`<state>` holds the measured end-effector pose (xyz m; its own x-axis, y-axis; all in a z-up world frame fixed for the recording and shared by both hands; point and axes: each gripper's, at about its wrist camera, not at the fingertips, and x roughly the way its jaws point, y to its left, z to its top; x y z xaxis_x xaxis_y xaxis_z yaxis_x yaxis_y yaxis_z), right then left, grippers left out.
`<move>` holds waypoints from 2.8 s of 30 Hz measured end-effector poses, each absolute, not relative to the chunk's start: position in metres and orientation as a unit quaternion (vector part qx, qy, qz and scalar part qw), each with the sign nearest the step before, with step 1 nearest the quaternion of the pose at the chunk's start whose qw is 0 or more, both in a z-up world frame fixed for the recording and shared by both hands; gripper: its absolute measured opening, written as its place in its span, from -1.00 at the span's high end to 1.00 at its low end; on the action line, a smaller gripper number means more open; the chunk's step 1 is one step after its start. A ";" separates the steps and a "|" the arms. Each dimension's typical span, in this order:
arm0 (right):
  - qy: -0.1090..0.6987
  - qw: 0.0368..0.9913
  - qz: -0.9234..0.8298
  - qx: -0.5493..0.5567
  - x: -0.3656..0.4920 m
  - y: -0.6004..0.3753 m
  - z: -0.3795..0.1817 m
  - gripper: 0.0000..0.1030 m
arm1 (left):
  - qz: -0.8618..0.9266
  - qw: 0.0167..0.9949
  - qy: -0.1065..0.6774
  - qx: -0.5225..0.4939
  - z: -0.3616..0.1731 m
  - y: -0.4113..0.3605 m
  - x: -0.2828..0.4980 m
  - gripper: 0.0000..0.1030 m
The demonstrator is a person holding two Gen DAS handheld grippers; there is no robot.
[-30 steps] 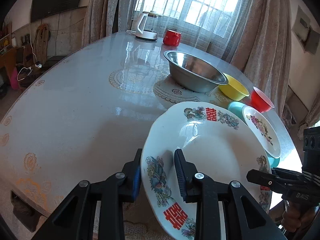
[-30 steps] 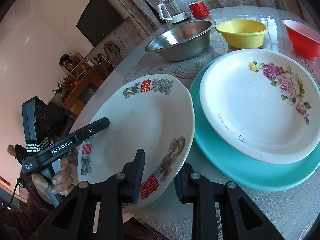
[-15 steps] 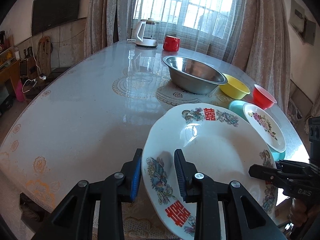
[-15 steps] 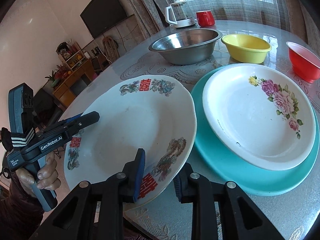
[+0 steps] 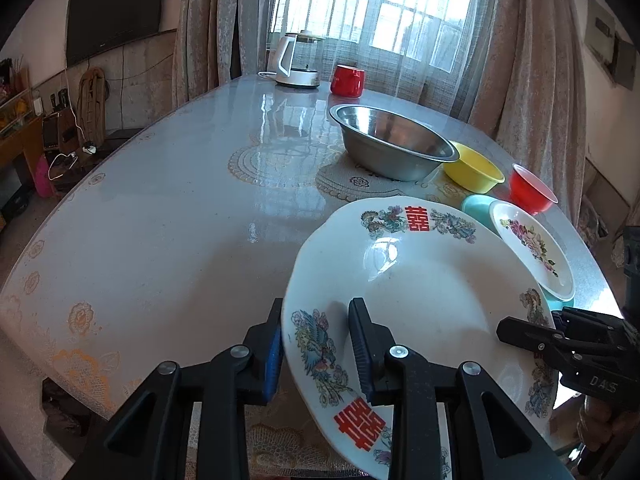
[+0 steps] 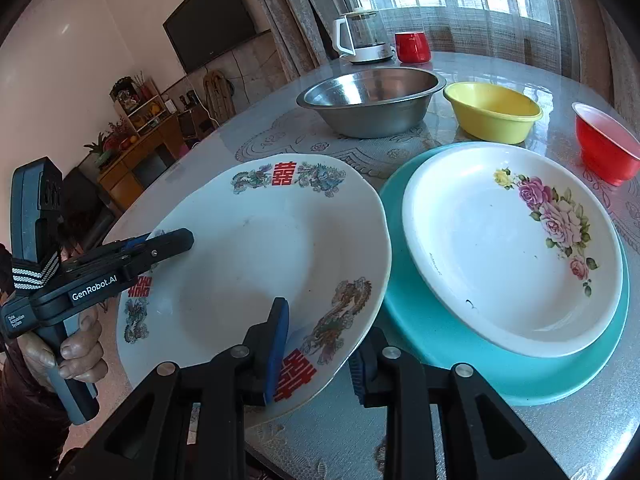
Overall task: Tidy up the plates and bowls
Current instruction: 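Lift the large plate with the right gripper toward the teal and floral stack, then lower the large plate onto the floral plate with the right gripper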
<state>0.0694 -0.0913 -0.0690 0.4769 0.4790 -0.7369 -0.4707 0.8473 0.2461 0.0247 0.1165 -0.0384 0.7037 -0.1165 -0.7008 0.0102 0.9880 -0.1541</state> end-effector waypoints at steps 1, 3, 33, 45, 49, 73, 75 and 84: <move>0.429 0.859 0.278 0.005 0.070 -0.091 -0.068 0.47 | -0.035 0.921 0.382 -0.069 -0.039 0.117 0.023 0.40; 0.424 0.861 0.282 0.002 0.069 -0.091 -0.065 0.47 | -0.036 0.921 0.382 -0.070 -0.039 0.119 0.021 0.40; 0.412 0.864 0.290 -0.011 0.061 -0.090 -0.059 0.47 | -0.045 0.927 0.366 -0.065 -0.041 0.120 0.016 0.39; 0.396 0.872 0.288 0.002 0.055 -0.102 -0.047 0.47 | -0.066 0.934 0.344 -0.065 -0.029 0.110 0.014 0.39; 0.392 0.875 0.283 0.007 0.054 -0.108 -0.043 0.47 | -0.081 0.934 0.339 -0.075 -0.023 0.103 0.016 0.39; 0.367 0.915 0.161 0.044 0.063 -0.196 -0.013 0.47 | -0.173 0.920 0.344 -0.079 0.002 0.009 0.086 0.39; 0.370 0.915 0.154 0.049 0.066 -0.202 -0.015 0.47 | -0.176 0.917 0.349 -0.078 0.000 0.002 0.092 0.39; 0.391 0.909 0.132 0.064 0.084 -0.217 -0.026 0.47 | -0.179 0.908 0.371 -0.077 -0.012 -0.015 0.118 0.39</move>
<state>0.0842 -0.2169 -0.0255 0.6600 0.2907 -0.6928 -0.1903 0.9567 0.2202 0.1179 -0.0151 -0.0119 0.6607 -0.3819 -0.6463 0.2680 0.9242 -0.2721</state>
